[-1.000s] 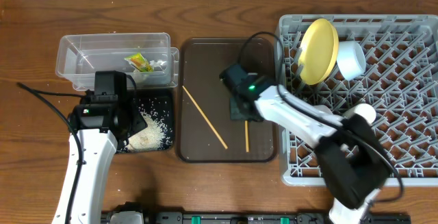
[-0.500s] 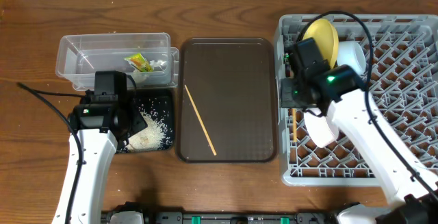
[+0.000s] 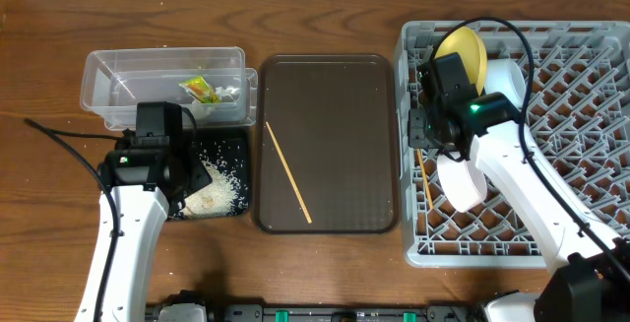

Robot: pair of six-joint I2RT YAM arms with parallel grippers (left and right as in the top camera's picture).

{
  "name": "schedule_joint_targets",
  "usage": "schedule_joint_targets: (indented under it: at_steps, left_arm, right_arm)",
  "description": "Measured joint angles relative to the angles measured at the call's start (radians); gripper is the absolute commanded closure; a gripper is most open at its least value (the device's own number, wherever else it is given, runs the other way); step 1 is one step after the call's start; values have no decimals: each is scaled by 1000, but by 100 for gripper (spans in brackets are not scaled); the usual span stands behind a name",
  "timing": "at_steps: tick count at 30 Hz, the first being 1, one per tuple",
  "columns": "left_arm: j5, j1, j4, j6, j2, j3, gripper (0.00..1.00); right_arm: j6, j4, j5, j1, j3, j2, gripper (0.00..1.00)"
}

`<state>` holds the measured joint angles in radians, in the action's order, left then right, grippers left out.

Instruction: Sort waste into correct bins and load items into the dishwasher rack

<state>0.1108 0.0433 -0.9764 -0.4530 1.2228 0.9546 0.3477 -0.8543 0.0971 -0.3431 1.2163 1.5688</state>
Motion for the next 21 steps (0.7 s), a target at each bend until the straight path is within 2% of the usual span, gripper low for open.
schedule_joint_targets:
  at_steps: [5, 11, 21]
  left_arm:
    - [2, 0, 0, 0, 0, 0, 36]
    - [26, 14, -11, 0, 0, 0, 36]
    - [31, 38, -12, 0, 0, 0, 37]
  right_arm:
    - [-28, 111, -48, -48, 31, -1, 55]
    - [-45, 209, -103, -206, 37, 14, 46]
    - [-53, 328, -128, -444, 45, 274, 42]
